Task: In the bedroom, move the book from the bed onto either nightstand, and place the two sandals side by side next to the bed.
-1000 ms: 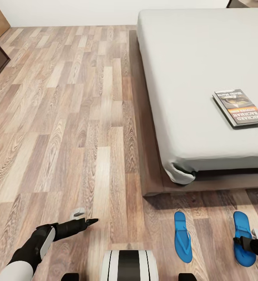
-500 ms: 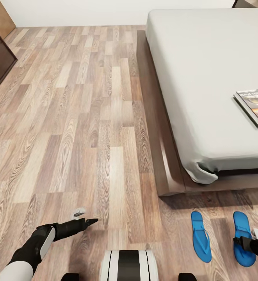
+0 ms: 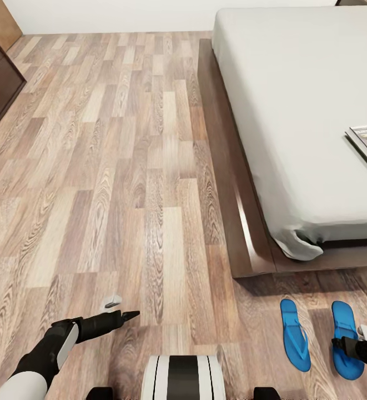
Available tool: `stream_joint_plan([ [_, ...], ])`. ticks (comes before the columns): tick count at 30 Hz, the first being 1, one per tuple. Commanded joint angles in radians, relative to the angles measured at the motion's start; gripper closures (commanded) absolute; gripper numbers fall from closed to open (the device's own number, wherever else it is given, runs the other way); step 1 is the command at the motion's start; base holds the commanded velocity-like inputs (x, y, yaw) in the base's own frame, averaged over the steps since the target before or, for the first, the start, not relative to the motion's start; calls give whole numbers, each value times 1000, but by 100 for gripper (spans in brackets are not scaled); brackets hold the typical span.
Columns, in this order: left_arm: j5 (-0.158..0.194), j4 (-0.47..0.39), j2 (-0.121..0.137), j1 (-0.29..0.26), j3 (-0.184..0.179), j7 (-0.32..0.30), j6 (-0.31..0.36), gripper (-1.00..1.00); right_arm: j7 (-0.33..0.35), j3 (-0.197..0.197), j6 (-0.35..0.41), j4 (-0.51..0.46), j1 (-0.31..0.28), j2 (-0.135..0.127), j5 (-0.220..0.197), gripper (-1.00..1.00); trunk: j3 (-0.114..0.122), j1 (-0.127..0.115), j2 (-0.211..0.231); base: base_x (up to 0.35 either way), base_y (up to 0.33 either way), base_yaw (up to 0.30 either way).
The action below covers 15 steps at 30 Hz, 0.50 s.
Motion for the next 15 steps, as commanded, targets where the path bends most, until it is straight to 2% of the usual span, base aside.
stream_joint_plan([
  [1, 5, 0, 0, 0, 1, -2, 7, -100, 3, -5, 7, -1, 0, 0, -3, 100, -5, 0, 0, 0, 2, 0],
  [10, 6, 0, 1, 0, 1, -6, 9, -100, 3, -5, 7, 0, 0, 0, -3, 100, -35, 4, -2, 0, 0, 0],
  [12, 11, -2, 10, 0, 3, -87, 11, -100, 3, -5, 6, 0, 0, 0, -3, 100, -35, 4, -2, 0, 0, 0],
  [13, 14, -3, 22, 0, 4, -161, 12, -100, 3, -5, 6, 0, 0, 0, -3, 100, -35, 4, -2, 0, 0, 0],
  [15, 17, -10, 60, 0, 6, -349, 15, -100, 3, -5, 7, 0, 0, 0, -3, 100, -35, 4, -2, 0, 0, 0],
])
